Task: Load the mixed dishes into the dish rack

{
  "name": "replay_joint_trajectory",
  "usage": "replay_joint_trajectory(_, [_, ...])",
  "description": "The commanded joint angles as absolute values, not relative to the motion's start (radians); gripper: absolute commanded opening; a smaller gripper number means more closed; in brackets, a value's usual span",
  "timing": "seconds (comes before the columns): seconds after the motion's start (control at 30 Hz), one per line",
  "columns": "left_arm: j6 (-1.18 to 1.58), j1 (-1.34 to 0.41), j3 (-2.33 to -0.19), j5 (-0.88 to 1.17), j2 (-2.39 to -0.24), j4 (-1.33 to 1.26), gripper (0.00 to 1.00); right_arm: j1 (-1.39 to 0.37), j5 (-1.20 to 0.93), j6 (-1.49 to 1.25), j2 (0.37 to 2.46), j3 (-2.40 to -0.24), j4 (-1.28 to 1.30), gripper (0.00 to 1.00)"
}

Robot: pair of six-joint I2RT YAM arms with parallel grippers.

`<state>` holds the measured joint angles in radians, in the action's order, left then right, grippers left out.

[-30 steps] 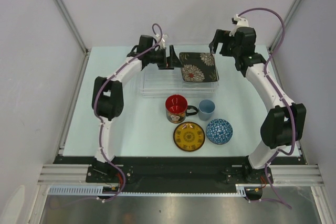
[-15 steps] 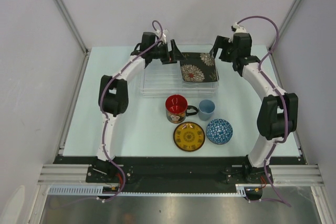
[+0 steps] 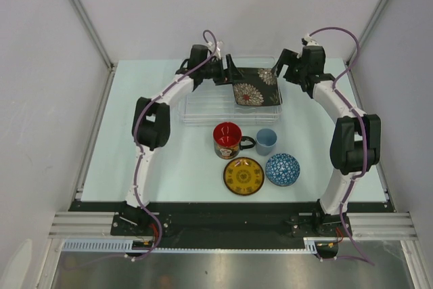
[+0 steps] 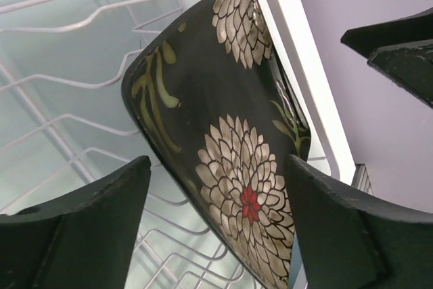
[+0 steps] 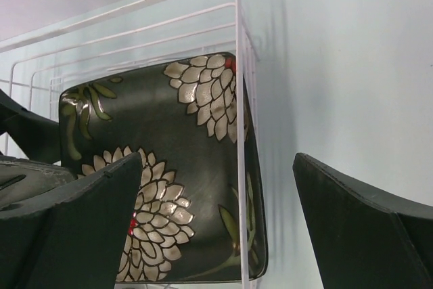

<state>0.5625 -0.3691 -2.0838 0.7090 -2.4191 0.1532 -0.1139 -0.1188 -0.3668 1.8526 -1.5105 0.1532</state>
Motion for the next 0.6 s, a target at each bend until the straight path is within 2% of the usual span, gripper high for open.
replay_joint_trajectory(0.0, [0.607,-0.397,-2.146,0.696,-2.442,0.083,0.81,-0.118,-0.155,-0.406,1.87,-1.503,0.129,1.0])
replay_joint_trajectory(0.13, [0.618,-0.411,-2.161,0.698,-2.462,0.051,0.64,-0.121,-0.173,-0.414,1.887,-1.5,0.135,1.0])
replay_joint_trajectory(0.17, [0.623,-0.413,-2.161,0.701,-2.465,0.043,0.57,-0.123,-0.175,-0.414,1.89,-1.499,0.138,1.0])
replay_joint_trajectory(0.3, [0.634,-0.419,-2.167,0.713,-2.482,0.015,0.42,-0.126,-0.186,-0.42,1.894,-1.491,0.137,1.0])
replay_joint_trajectory(0.4, [0.641,-0.42,-2.174,0.719,-2.491,0.006,0.25,-0.126,-0.196,-0.425,1.898,-1.49,0.133,1.0])
replay_joint_trajectory(0.43, [0.64,-0.42,-2.18,0.722,-2.493,0.008,0.14,-0.126,-0.199,-0.428,1.899,-1.488,0.13,1.0])
replay_joint_trajectory(0.5, [0.631,-0.419,-2.187,0.721,-2.488,0.02,0.03,-0.126,-0.202,-0.434,1.898,-1.488,0.13,1.0])
replay_joint_trajectory(0.57, [0.615,-0.416,-2.201,0.721,-2.473,0.032,0.0,-0.126,-0.201,-0.433,1.894,-1.488,0.13,1.0])
